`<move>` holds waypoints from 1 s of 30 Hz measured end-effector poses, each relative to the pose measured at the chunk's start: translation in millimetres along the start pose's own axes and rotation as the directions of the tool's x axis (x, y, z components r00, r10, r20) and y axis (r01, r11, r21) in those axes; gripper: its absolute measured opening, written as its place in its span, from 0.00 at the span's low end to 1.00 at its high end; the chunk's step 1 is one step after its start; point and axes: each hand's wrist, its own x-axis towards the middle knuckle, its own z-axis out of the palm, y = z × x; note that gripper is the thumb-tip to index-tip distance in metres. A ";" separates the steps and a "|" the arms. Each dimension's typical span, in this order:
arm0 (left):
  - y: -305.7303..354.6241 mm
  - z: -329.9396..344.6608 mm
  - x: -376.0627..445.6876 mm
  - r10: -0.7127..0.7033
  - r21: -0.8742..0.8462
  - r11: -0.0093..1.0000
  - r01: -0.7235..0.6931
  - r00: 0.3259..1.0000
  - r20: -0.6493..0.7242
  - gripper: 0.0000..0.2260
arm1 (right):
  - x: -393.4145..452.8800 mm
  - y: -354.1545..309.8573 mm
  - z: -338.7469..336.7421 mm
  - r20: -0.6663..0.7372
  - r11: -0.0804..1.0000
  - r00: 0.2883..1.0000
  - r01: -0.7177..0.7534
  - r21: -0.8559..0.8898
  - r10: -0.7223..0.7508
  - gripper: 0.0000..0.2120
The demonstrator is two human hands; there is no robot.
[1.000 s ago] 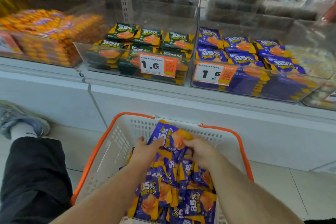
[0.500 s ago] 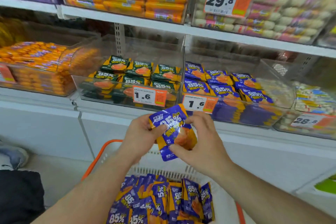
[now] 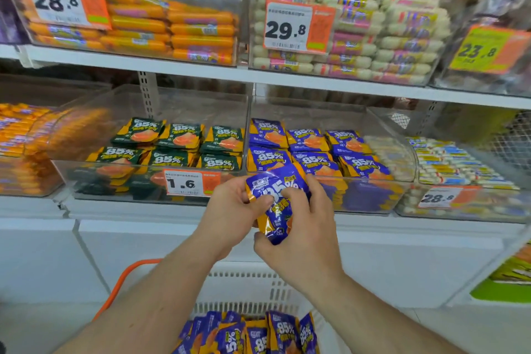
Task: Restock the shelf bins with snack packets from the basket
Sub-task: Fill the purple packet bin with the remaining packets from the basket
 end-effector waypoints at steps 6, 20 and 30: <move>22.6 19.7 25.0 0.119 0.069 0.991 -0.116 0.992 -0.038 0.05 | 24.8 9.5 -10.7 -0.188 0.997 0.981 -0.027 0.072 0.041 0.32; 32.8 12.8 158.1 0.087 0.986 0.163 0.038 0.995 -0.053 0.26 | 109.5 52.5 -20.6 -0.046 0.975 0.974 -0.223 -0.016 0.222 0.38; 18.8 9.9 161.9 0.186 0.982 0.189 0.008 0.982 -0.043 0.30 | 227.8 89.1 6.4 0.133 0.870 0.869 -0.445 -0.214 0.477 0.20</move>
